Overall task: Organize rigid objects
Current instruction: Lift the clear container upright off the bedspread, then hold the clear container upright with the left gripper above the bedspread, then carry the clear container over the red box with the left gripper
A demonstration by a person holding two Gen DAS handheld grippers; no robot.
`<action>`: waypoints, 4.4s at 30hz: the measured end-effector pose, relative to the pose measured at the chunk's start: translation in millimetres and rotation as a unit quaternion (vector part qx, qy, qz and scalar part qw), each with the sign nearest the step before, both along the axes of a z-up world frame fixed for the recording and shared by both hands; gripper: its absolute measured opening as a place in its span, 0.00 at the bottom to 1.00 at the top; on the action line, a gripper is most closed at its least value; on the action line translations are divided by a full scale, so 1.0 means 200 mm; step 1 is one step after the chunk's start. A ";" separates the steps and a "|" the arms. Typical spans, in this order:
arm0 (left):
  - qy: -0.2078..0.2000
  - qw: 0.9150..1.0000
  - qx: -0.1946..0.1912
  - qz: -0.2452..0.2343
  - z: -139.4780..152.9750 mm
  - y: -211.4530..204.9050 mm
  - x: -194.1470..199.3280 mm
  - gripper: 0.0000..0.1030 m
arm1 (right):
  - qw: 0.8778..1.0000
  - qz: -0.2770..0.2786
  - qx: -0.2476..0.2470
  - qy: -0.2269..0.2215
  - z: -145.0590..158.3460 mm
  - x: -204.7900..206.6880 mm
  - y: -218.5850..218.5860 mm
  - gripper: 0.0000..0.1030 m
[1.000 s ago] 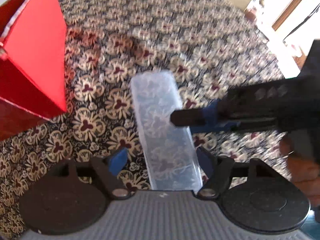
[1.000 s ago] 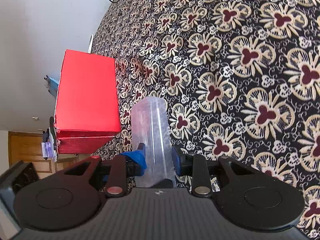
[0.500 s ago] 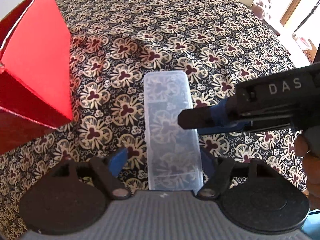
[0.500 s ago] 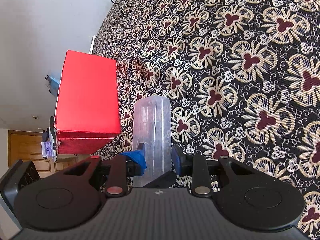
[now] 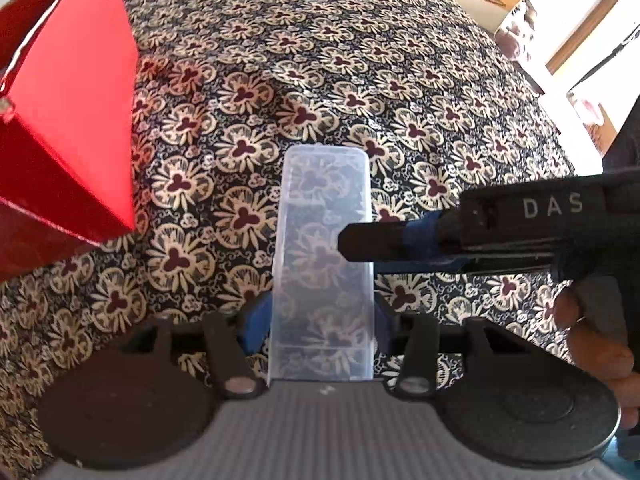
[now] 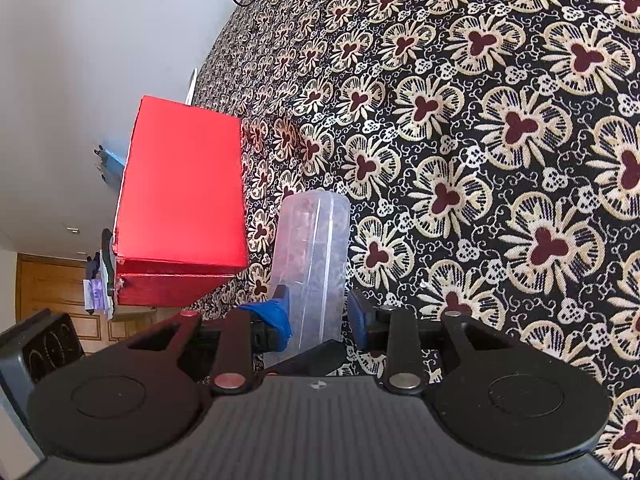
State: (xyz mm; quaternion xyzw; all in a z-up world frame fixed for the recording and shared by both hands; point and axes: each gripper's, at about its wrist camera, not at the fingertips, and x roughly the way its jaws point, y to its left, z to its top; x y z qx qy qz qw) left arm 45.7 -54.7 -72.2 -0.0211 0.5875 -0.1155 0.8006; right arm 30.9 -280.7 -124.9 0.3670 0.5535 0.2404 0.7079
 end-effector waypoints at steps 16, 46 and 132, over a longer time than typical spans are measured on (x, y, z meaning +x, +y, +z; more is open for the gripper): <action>0.011 0.998 -0.065 0.025 0.00 0.10 0.00 0.46 | 1.000 0.013 0.003 0.010 0.00 0.06 0.19 0.20; 0.003 0.998 -0.055 0.010 0.01 0.11 -0.04 0.46 | 1.000 0.021 0.003 -0.004 -0.04 -0.01 0.38 0.21; -0.036 0.990 -0.044 -0.130 0.16 0.36 -0.17 0.50 | 0.995 -0.092 -0.033 -0.036 0.19 -0.39 0.82 0.17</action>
